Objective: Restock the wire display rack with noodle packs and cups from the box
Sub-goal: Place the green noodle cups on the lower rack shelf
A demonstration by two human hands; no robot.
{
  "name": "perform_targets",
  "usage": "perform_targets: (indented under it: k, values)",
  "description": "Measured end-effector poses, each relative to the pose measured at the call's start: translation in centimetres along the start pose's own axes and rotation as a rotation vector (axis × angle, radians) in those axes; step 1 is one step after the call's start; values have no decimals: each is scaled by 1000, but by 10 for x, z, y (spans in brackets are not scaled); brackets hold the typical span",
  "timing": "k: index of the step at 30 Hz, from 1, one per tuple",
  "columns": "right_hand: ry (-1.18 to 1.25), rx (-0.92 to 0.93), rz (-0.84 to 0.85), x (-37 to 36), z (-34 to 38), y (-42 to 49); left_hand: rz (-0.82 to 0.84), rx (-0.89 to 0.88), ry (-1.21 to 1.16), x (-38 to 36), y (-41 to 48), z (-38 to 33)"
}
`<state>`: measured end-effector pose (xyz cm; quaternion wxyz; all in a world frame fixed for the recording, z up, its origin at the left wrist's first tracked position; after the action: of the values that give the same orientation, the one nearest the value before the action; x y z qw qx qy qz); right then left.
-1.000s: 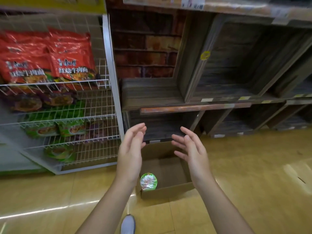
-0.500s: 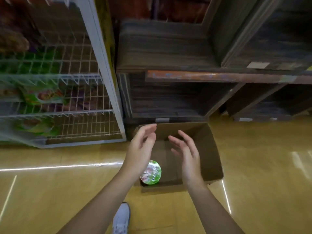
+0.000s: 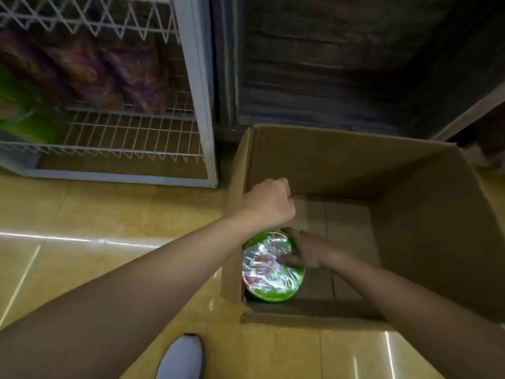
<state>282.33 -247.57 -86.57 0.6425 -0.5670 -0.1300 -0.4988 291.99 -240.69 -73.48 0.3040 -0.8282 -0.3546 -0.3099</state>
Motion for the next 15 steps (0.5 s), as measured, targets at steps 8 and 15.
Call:
perform_targets:
  k: [8, 15]
  values:
    - [420, 43, -272, 61, -29, 17, 25, 56, 35, -17, 23, 16]
    - [864, 2, -488, 93, -71, 4, -66, 269, -349, -34, 25, 32]
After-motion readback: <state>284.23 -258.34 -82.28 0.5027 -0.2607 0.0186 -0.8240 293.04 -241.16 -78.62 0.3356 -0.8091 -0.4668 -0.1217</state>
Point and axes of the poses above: each hand's wrist, its own y-axis towards the middle knuckle, its own x-axis out of the back of the hand, z = x × y, the point moved 9 cm from there along y, towards the middle knuckle, and after that the axes turned 13 degrees about -z, right-handed, at the moved point
